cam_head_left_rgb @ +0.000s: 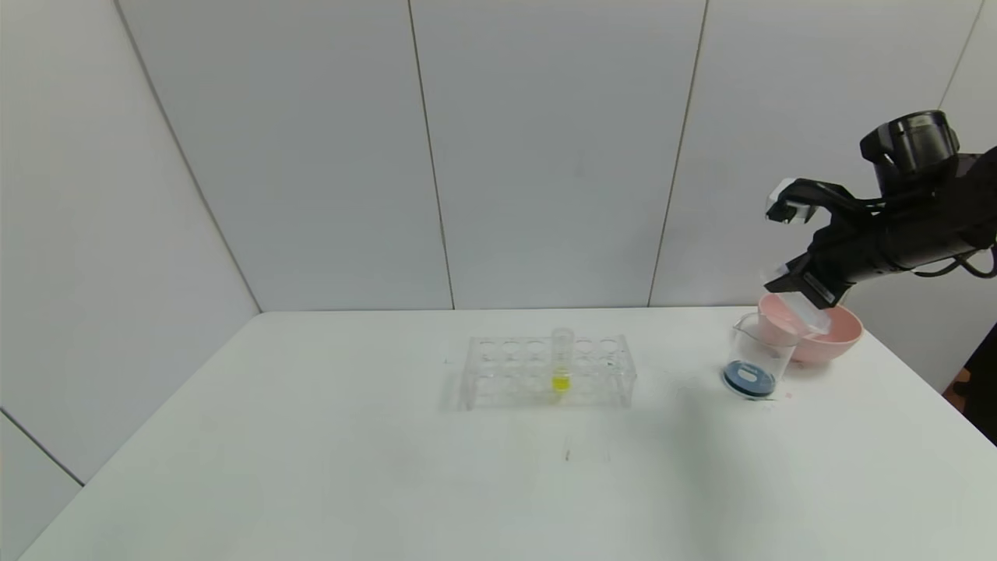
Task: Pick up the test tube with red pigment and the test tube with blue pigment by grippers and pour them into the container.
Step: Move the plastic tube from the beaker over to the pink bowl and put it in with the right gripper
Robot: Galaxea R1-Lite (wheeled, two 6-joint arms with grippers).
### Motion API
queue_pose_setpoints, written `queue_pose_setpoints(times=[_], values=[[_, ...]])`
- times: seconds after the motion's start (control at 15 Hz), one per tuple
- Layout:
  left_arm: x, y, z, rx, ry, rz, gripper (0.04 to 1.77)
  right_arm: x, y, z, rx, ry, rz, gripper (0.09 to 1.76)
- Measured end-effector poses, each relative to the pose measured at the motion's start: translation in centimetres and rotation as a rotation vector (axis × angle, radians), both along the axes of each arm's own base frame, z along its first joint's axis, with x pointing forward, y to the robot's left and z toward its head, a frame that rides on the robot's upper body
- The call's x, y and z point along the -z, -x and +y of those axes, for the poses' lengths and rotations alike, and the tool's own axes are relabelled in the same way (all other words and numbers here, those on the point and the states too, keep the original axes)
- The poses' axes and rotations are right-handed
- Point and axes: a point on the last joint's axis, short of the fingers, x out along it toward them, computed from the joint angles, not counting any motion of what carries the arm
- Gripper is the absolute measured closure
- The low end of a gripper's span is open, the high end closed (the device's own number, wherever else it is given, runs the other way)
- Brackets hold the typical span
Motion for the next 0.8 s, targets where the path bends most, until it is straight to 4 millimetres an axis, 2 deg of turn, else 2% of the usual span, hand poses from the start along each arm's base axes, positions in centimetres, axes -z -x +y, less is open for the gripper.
queue_pose_setpoints(times=[0.2,0.53,0.8], values=[[0.0,0.0,0.0,0.0,0.0,0.0,0.05,0.3,1.8,0.2,0.057,-0.219,-0.111,1.38],[0.0,0.0,0.0,0.0,0.0,0.0,0.05,0.9,5.7,0.4,0.12,-0.489,-0.343,1.38],[0.0,0.0,0.0,0.0,0.0,0.0,0.05,2.4,8.7,0.3,0.159,-0.649,-0.491,1.38]])
